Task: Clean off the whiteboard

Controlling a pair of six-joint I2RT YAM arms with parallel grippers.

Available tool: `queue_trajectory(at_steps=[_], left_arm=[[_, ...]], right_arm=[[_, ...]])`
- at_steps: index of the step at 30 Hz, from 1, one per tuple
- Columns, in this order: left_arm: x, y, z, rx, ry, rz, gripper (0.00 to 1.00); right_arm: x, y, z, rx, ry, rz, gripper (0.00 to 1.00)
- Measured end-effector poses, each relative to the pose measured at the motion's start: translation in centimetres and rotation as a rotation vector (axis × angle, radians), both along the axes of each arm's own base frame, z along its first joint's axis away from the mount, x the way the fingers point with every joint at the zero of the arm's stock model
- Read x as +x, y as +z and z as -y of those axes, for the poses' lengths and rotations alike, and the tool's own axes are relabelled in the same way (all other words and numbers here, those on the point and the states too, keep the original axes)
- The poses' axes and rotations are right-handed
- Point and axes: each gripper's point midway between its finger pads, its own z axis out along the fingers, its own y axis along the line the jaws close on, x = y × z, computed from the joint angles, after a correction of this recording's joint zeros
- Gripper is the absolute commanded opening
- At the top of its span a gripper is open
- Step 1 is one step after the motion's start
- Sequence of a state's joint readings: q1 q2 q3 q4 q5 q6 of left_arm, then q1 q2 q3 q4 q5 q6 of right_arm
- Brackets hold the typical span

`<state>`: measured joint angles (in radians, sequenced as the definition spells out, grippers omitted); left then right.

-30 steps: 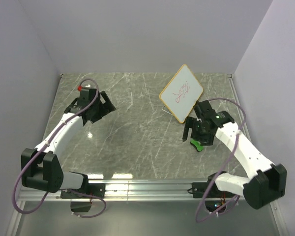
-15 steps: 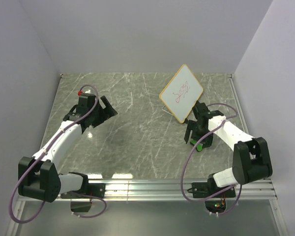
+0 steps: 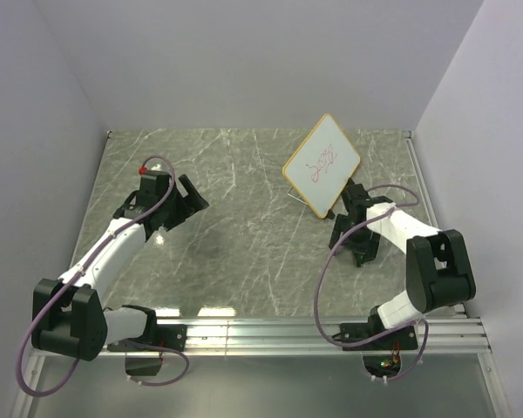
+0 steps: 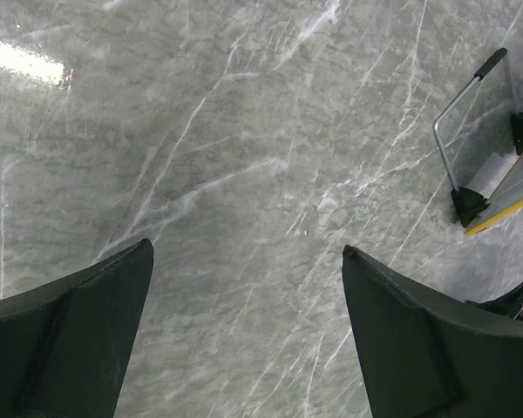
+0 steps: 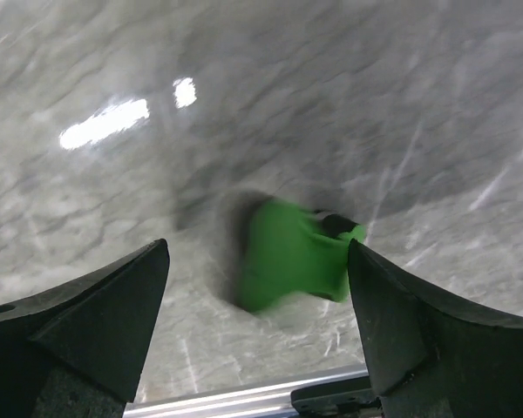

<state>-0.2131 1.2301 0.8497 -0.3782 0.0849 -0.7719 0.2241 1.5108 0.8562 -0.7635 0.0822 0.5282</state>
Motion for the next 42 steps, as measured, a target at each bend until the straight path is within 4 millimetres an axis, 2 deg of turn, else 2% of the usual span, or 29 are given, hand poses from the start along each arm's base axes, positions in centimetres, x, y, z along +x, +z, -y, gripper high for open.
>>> queue_trajectory(at_steps=[4,8,14,18,23,26,30,35,42], left_arm=[[-0.2,-0.3,0.0,0.000,0.000,-0.002,0.93],[-0.2,-0.5,0.0,0.000,-0.001,-0.003,0.93],[0.0,-0.6,0.0,0.000,-0.001,-0.002,0.93],[0.1,-1.0,0.1,0.002,-0.001,-0.011,0.93],[0.5,-1.5,0.3,-0.002,-0.005,-0.015,0.93],[0.8,-2.0,0.5,-0.003,-0.009,-0.024,0.93],[1.0,-2.7,0.8,-0.008,-0.021,-0.037,0.93],[1.4,-3.0,1.3,-0.017,-0.042,-0.054,0.93],[4.1,-0.5,2.5,-0.026,-0.091,0.000,0.93]], right_arm=[[0.6,-0.7,0.6,0.004,-0.055,-0.003,0.86],[1.6,-1.2,0.2,0.032,-0.116,0.005,0.82],[5.1,-0.5,-0.5,0.046,-0.171,0.053,0.82],[6.8,1.5,-0.2,0.035,-0.188,0.123,0.83],[8.8,6.3,1.1,0.042,-0.243,0.259,0.84],[10.0,7.8,2.1,0.037,-0.282,0.306,0.84],[9.4,6.9,2.3,0.032,-0.313,0.269,0.84],[8.2,4.9,2.3,0.026,-0.353,0.204,0.83],[6.9,2.8,2.2,0.026,-0.410,0.154,0.79]])
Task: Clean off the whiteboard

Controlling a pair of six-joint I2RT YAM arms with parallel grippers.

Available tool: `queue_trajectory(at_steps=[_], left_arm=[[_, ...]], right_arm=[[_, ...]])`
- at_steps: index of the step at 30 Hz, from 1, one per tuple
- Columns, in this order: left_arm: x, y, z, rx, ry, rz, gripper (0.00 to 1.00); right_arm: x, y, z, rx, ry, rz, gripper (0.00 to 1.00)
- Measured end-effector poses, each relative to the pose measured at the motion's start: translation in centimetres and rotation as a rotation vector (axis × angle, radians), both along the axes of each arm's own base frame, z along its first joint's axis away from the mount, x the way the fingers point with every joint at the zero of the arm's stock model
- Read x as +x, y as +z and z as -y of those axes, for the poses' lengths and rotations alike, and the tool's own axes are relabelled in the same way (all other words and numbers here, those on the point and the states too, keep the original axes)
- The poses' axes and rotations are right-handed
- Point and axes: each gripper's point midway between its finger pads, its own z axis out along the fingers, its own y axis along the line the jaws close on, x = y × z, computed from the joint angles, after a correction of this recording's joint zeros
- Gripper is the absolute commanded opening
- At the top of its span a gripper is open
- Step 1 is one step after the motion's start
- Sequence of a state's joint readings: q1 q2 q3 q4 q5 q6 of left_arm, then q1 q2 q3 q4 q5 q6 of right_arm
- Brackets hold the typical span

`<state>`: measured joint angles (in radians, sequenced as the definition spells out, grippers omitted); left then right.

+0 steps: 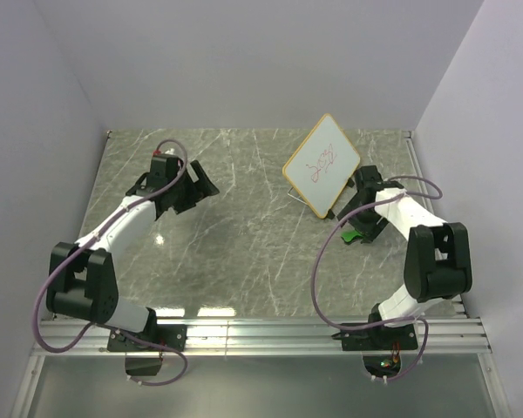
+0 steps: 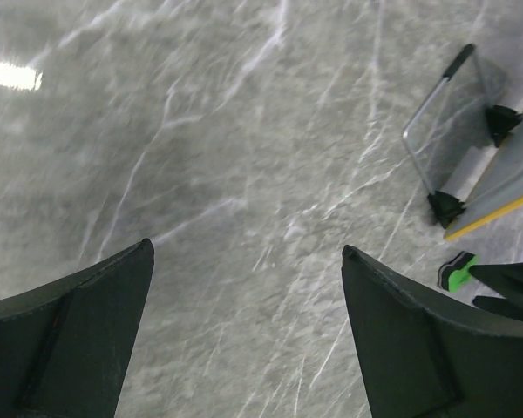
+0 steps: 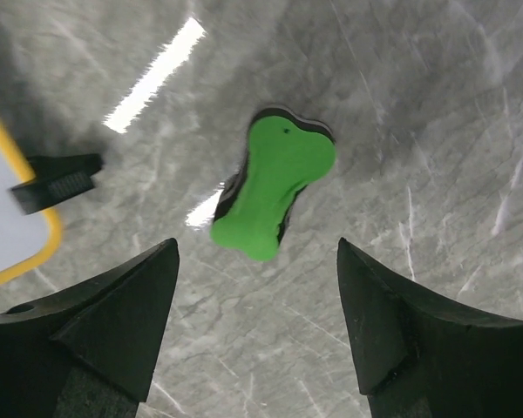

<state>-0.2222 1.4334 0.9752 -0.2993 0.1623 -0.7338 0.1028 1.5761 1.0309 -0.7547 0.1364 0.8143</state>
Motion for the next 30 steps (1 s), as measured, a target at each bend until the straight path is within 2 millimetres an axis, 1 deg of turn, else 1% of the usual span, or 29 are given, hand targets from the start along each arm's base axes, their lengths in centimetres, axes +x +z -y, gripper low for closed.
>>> queue_trajectory(at_steps=[2,4,9,10,11,12,14,15,17,19,20,21,23,24,26,27,29,30], left_arm=[[0.7,0.8,0.3,0.000,-0.015,0.019,0.93],[1.4,1.5,0.6,-0.002,-0.028,0.031,0.94],[2.7,2.4,1.5,0.006,-0.064,0.043,0.93],[2.8,2.5,1.7,0.010,-0.071,0.044,0.93],[2.9,2.6,1.8,0.013,-0.078,0.046,0.93],[3.0,2.7,2.0,0.016,-0.084,0.045,0.93],[3.1,2.7,2.2,0.019,-0.095,0.040,0.93],[3.2,2.7,2.4,0.019,-0.100,0.039,0.93],[3.3,2.5,2.5,0.021,-0.107,0.034,0.93],[3.3,2.2,2.7,0.021,-0.115,0.026,0.93],[3.3,2.0,2.7,0.021,-0.119,0.022,0.93],[3.3,1.8,2.8,0.020,-0.123,0.016,0.93],[3.3,1.5,3.0,0.016,-0.130,0.007,0.93],[3.4,1.4,3.2,0.014,-0.134,0.004,0.93],[3.8,1.5,3.7,0.005,-0.145,0.006,0.93],[4.0,1.7,4.0,-0.004,-0.153,0.013,0.93],[4.6,2.5,5.3,-0.039,-0.177,0.036,0.92],[4.9,3.0,6.0,-0.058,-0.193,0.051,0.91]], right_arm=[[-0.4,-0.6,0.0,0.005,-0.011,-0.017,0.79],[-0.5,-1.2,-0.1,0.009,-0.023,-0.031,0.74],[0.1,-1.9,-0.4,0.023,-0.048,-0.024,0.65],[0.3,-2.0,-0.4,0.026,-0.053,-0.018,0.61],[0.4,-2.1,-0.4,0.027,-0.055,-0.016,0.59],[0.6,-2.2,-0.5,0.028,-0.059,-0.014,0.56],[0.6,-2.6,-0.5,0.030,-0.062,-0.022,0.53],[0.6,-2.9,-0.5,0.029,-0.064,-0.031,0.50],[0.5,-3.3,-0.4,0.027,-0.068,-0.044,0.50],[0.4,-3.4,-0.4,0.026,-0.068,-0.048,0.45],[0.4,-3.4,-0.3,0.026,-0.068,-0.048,0.42],[0.4,-3.4,-0.3,0.024,-0.067,-0.048,0.35],[0.4,-3.4,-0.1,0.021,-0.063,-0.050,0.28],[0.4,-3.4,-0.1,0.020,-0.063,-0.050,0.22],[0.4,-3.4,0.0,0.023,-0.063,-0.050,0.15],[0.4,-3.3,0.1,0.024,-0.062,-0.051,0.07],[0.4,-3.3,0.3,0.019,-0.056,-0.049,0.00],[0.4,-3.2,0.5,0.012,-0.052,-0.050,0.00]])
